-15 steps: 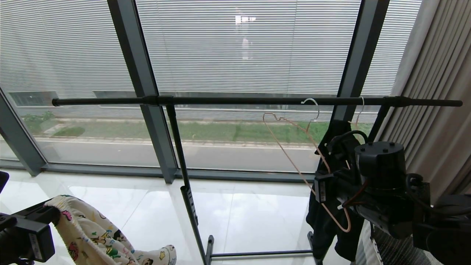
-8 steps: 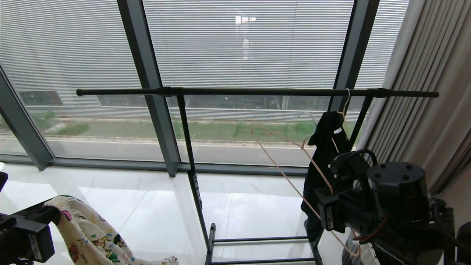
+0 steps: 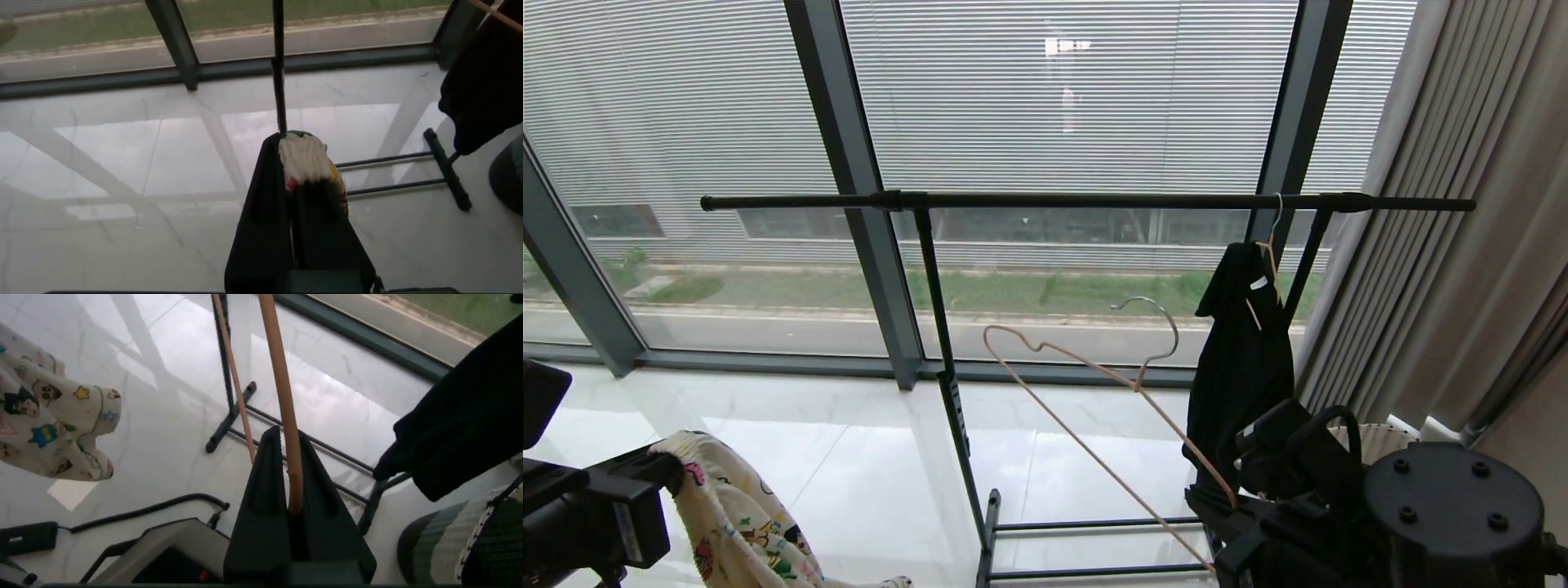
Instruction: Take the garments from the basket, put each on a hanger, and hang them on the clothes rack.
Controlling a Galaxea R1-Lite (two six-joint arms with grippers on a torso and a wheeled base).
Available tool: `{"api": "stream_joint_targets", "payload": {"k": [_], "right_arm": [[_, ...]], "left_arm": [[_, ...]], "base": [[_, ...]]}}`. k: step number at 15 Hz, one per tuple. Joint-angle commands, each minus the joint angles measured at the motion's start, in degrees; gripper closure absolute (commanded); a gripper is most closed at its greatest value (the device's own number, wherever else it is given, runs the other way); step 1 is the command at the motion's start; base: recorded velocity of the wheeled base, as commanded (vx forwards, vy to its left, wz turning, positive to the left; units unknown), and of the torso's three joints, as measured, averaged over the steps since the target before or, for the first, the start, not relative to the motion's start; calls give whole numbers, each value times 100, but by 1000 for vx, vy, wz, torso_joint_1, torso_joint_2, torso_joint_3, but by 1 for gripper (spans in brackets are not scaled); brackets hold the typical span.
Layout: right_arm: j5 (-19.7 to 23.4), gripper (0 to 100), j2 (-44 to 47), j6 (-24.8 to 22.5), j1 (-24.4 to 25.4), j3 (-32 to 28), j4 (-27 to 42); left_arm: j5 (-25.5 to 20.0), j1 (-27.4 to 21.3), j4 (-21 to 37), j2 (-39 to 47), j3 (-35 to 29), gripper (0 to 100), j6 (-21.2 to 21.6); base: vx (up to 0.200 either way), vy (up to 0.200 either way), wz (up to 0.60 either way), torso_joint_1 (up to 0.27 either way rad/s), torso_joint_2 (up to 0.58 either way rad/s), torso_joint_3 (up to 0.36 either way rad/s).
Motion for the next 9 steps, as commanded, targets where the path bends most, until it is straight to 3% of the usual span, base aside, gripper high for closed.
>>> {"api": "stream_joint_targets", "payload": {"k": [1, 4, 6, 9], "right_arm": [[-5, 100, 3, 4, 411, 6, -1], [4, 100, 135, 21, 850, 6, -1], [12, 100, 372, 30, 982, -38, -45], [39, 100, 522, 13, 1000, -38, -238]], "left_arm": [[41, -246, -4, 609, -535, 100, -453], [137, -492, -12, 1145, -1159, 100, -664], [251, -800, -575, 1646, -1212, 100, -787], [1289, -1424, -979, 2235, -1475, 100, -1244]], "base": [[0, 0, 0, 0, 0, 0], [0, 0, 0, 0, 0, 0], [0, 0, 0, 0, 0, 0], [0, 0, 0, 0, 0, 0]]}}
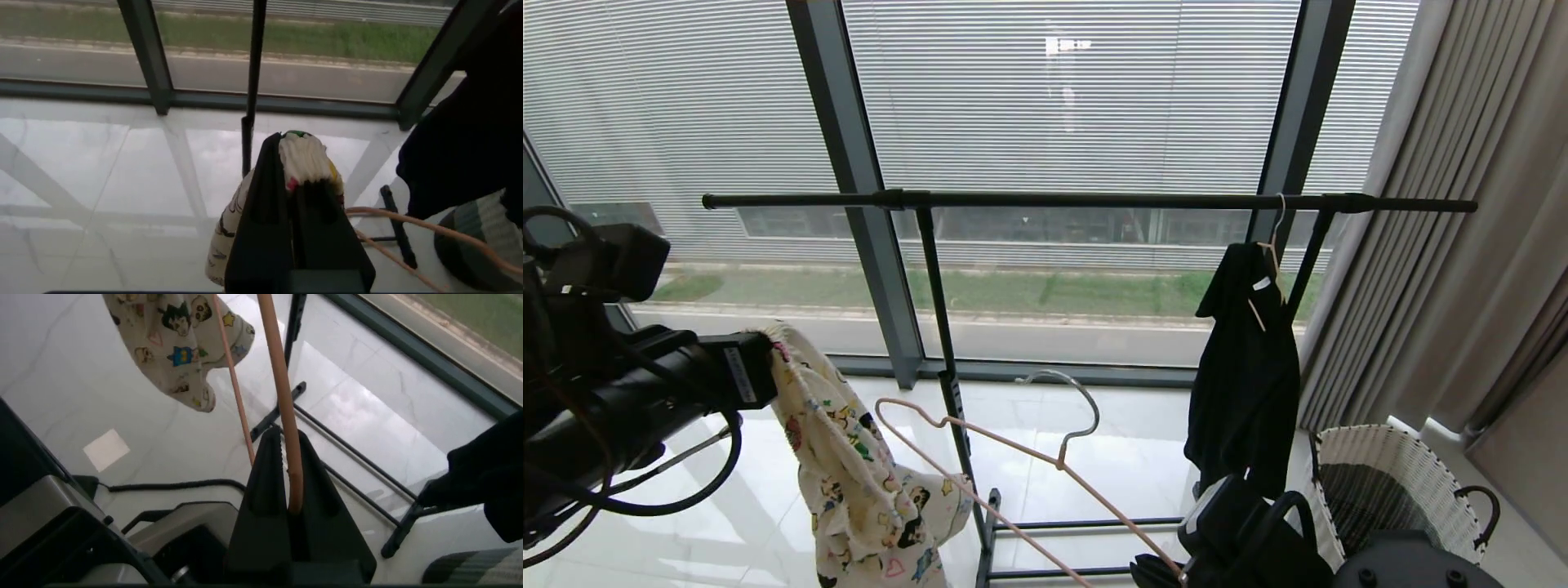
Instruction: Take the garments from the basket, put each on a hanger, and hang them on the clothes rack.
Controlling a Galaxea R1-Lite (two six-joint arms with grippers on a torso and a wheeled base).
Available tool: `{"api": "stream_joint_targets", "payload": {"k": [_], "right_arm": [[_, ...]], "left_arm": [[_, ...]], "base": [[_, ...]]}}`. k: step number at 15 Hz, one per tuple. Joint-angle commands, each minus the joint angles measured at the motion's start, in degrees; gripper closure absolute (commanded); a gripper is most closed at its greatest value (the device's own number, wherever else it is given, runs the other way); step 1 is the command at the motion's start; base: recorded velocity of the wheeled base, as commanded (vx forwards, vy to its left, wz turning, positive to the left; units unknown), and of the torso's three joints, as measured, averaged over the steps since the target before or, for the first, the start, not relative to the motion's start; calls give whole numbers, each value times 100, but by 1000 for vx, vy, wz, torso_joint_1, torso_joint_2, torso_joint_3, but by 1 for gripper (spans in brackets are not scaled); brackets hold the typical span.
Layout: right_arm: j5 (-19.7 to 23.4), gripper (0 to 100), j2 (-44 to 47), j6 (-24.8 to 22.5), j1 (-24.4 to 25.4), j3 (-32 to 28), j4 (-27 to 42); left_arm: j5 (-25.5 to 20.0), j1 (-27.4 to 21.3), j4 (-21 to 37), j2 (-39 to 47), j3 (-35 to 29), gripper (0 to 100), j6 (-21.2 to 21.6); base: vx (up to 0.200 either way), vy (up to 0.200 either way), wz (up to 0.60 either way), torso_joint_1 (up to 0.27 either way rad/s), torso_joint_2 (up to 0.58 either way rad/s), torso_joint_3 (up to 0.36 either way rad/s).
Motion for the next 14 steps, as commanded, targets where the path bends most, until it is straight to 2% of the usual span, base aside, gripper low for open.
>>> {"api": "stream_joint_targets", "payload": {"k": [1, 8, 11, 14], "right_arm": [[3, 100, 141, -7, 15, 1, -11], [-5, 100, 9, -25, 15, -35, -38], [3, 100, -26, -42, 15, -43, -38], [12, 100, -8, -69, -20, -184, -38]], "left_arm": [[306, -402, -71, 636, -274, 100, -214], [553, -402, -414, 1111, -380, 100, -206], [588, -252, -713, 1304, -380, 100, -188], [763, -367, -792, 1339, -353, 100, -188]], "base": [[0, 0, 0, 0, 0, 0], [0, 0, 0, 0, 0, 0], [0, 0, 0, 0, 0, 0], [0, 0, 0, 0, 0, 0]]}}
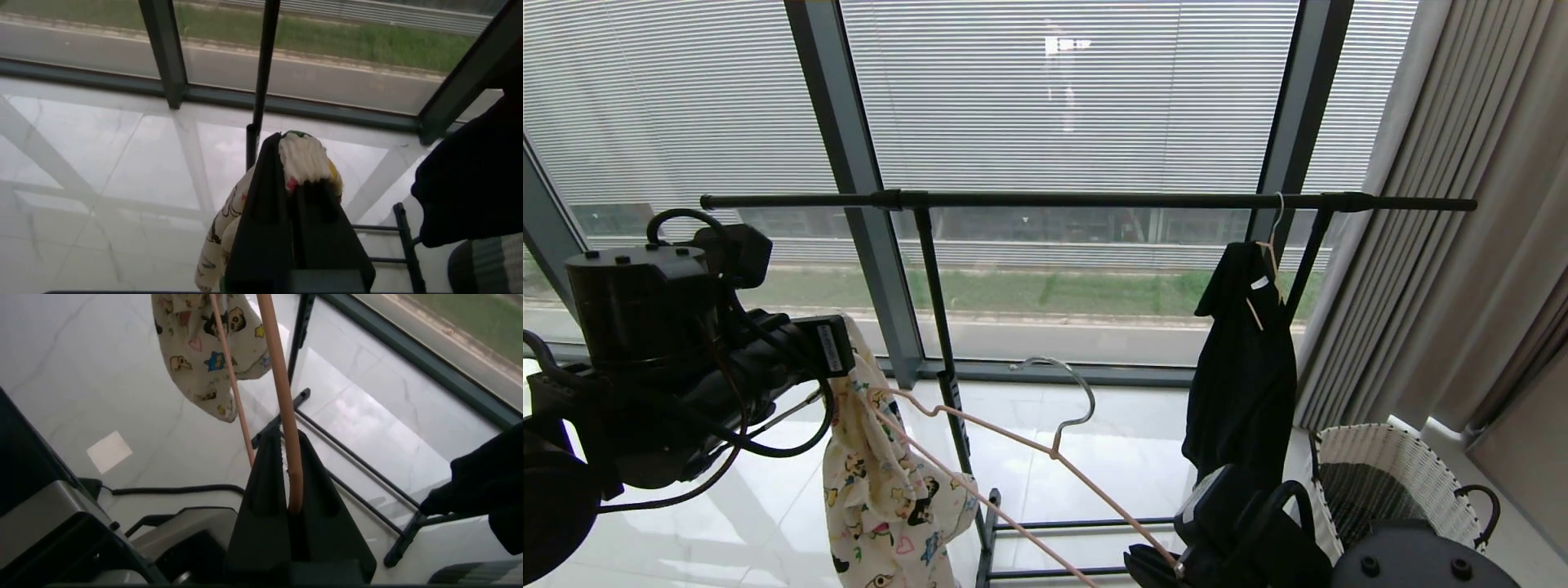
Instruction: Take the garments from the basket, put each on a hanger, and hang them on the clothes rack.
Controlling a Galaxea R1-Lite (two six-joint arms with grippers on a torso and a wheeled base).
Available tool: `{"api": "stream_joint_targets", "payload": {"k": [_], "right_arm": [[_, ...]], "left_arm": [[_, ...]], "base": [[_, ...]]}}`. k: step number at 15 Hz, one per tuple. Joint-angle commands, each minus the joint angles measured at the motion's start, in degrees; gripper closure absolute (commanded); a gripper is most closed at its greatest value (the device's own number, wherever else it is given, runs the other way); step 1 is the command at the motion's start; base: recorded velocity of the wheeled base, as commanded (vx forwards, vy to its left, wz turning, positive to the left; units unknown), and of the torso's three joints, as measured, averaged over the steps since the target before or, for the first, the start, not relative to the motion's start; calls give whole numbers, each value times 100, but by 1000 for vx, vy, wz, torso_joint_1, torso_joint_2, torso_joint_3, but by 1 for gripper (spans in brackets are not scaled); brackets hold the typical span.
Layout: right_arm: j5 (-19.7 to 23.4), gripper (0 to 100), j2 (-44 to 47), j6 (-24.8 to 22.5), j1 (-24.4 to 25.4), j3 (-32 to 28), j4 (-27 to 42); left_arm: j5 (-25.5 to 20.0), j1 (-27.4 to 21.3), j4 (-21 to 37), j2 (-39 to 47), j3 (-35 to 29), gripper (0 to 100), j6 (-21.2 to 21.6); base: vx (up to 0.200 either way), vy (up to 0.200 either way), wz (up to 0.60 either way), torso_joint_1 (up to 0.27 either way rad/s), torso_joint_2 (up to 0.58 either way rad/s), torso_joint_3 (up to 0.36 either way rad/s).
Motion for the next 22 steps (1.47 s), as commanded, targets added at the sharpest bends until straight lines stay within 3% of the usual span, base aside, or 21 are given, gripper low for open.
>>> {"api": "stream_joint_targets", "payload": {"k": [1, 15, 20, 22], "right_arm": [[4, 100, 32, -3, -21, -103, -5], [-23, 100, 744, 32, -522, -797, -101], [-32, 100, 823, 103, -583, -929, -101], [-67, 100, 998, 173, -592, -1245, -101]], "left_arm": [[13, -40, 3, 27, 12, 100, -2], [435, -410, 3, -43, 4, 100, -28], [839, -410, -234, -8, 4, 100, -98], [997, -436, -243, -8, 12, 100, -212]], "base": [[0, 0, 0, 0, 0, 0], [0, 0, 0, 0, 0, 0], [0, 0, 0, 0, 0, 0], [0, 0, 0, 0, 0, 0]]}}
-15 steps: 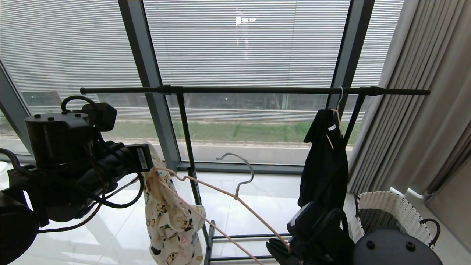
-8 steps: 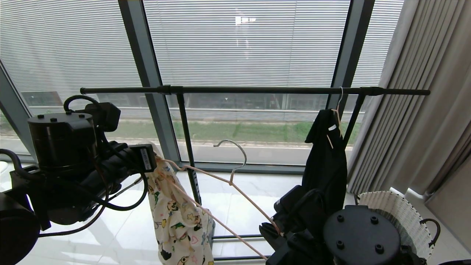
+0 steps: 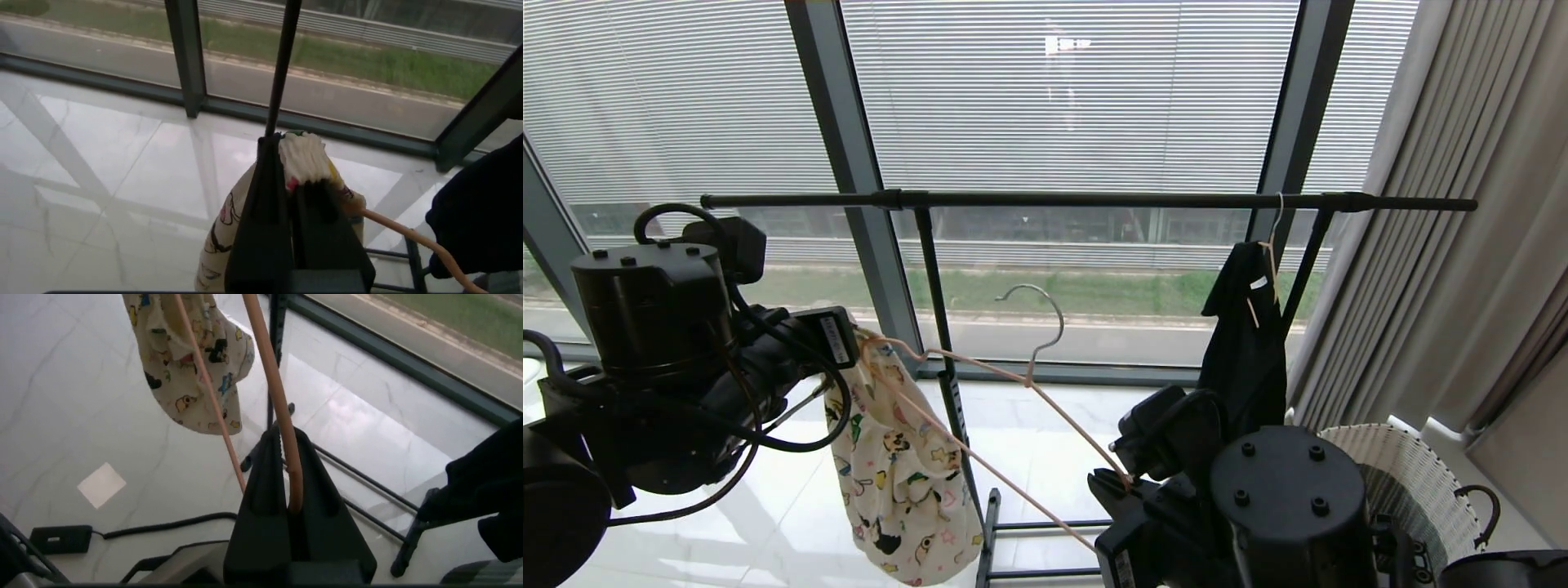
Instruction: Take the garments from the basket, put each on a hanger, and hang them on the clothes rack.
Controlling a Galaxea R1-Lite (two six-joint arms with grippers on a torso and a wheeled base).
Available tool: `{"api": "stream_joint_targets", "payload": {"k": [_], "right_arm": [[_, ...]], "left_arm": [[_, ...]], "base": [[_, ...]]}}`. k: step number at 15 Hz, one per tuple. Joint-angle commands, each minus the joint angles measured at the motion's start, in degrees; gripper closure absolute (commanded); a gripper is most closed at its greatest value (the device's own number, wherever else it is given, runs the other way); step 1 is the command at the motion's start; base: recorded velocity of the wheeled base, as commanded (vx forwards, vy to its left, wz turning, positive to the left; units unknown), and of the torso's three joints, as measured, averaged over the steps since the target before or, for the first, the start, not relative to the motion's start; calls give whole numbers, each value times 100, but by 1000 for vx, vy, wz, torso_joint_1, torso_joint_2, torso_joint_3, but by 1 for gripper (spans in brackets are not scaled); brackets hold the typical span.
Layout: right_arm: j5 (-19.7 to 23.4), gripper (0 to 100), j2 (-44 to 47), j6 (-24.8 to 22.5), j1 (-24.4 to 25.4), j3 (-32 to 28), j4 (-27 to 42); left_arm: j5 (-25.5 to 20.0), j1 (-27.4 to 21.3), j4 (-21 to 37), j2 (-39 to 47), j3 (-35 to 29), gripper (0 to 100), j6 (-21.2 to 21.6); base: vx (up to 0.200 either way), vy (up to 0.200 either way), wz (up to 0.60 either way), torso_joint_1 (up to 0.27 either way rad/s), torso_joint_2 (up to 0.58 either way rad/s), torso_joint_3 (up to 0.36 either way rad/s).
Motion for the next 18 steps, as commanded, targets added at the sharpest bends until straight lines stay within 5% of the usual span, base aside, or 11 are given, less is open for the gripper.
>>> {"api": "stream_joint_targets", "payload": {"k": [1, 9, 11, 14, 18], "right_arm": [[-36, 100, 256, 17, -2, -315, -3], [-80, 100, 836, -27, 156, -851, 6], [-71, 100, 889, -45, 130, -860, 6], [-62, 100, 1108, -89, 77, -1045, 6], [-62, 100, 1442, -97, 16, -1660, 50]], "left_arm": [[12, -43, 0, -12, 8, 100, -81], [-75, -693, 17, -223, 16, 100, 7], [-339, -693, 17, -355, 104, 100, 376], [-1534, -711, 17, -838, 359, 100, 1211], [-1640, -922, 17, -935, 385, 100, 1282]], "base": [[0, 0, 0, 0, 0, 0], [0, 0, 0, 0, 0, 0], [0, 0, 0, 0, 0, 0], [0, 0, 0, 0, 0, 0], [0, 0, 0, 0, 0, 0]]}}
